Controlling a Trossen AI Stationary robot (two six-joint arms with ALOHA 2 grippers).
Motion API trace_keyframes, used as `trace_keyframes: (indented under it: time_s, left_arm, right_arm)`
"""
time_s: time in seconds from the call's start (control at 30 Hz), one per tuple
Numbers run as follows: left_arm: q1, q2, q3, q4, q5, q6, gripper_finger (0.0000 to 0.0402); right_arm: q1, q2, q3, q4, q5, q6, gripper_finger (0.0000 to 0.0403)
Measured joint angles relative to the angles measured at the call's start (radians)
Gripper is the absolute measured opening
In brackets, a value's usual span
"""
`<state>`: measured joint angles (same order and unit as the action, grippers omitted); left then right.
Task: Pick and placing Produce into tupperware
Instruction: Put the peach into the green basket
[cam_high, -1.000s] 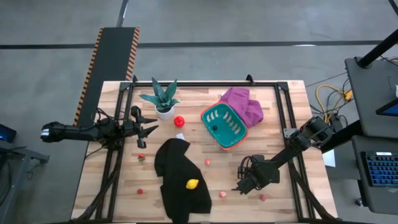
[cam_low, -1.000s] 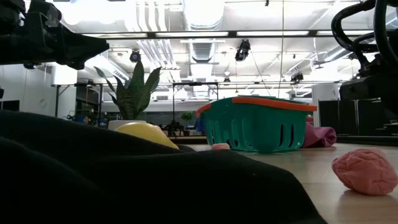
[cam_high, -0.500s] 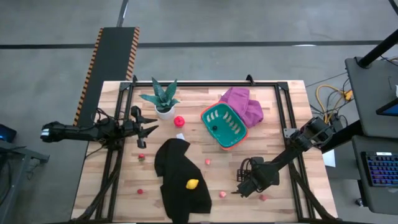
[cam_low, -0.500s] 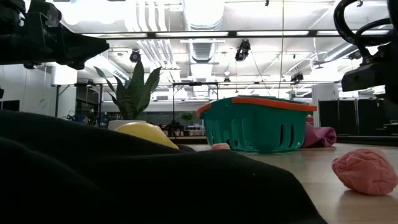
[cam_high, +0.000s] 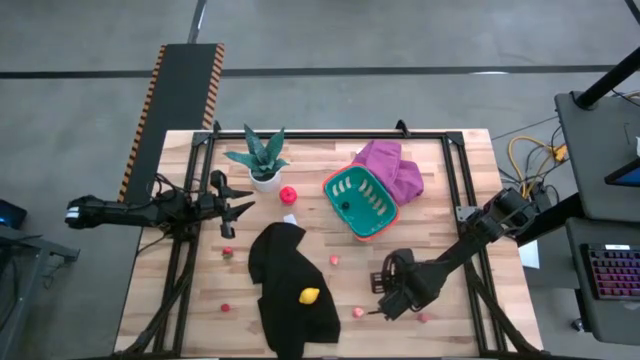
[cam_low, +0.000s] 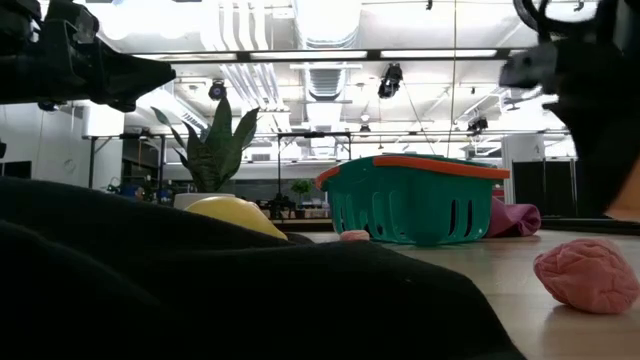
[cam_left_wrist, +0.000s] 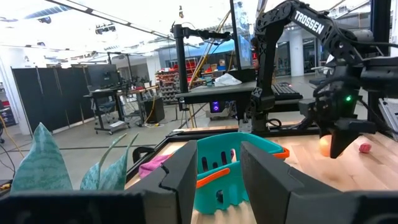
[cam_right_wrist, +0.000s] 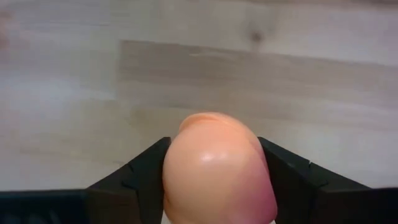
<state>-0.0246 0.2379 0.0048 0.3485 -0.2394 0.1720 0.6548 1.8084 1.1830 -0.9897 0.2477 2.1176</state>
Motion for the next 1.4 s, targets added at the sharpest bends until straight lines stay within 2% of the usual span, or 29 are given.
trace_keyframes:
  time_s: [0.27,0.4,0.77,0.93,1.4]
  left_arm:
    - [0.0,0.002,0.0,0.0,0.0,0.0,0.0108]
    - [0.0,0.004,0.0,0.0,0.0,0.0,0.0108]
    - [0.0,0.004,0.0,0.0,0.0,-0.007,0.0108]
    - [0.0,0.004,0.0,0.0,0.0,-0.007,0.0108]
    - [0.0,0.004,0.0,0.0,0.0,0.0,0.0108]
  right_arm:
    - [-0.023,-0.001,0.092,0.001,0.242,-0.288,0.0208]
    - [-0.064,-0.001,0.139,-0.01,0.324,-0.446,0.0208]
    - [-0.293,-0.001,0.242,-0.055,0.332,-0.863,0.0208]
    - [-0.392,-0.013,0.278,-0.116,0.332,-1.0,0.0208]
    - [-0.666,-0.056,0.275,-0.053,0.287,-1.294,0.0208]
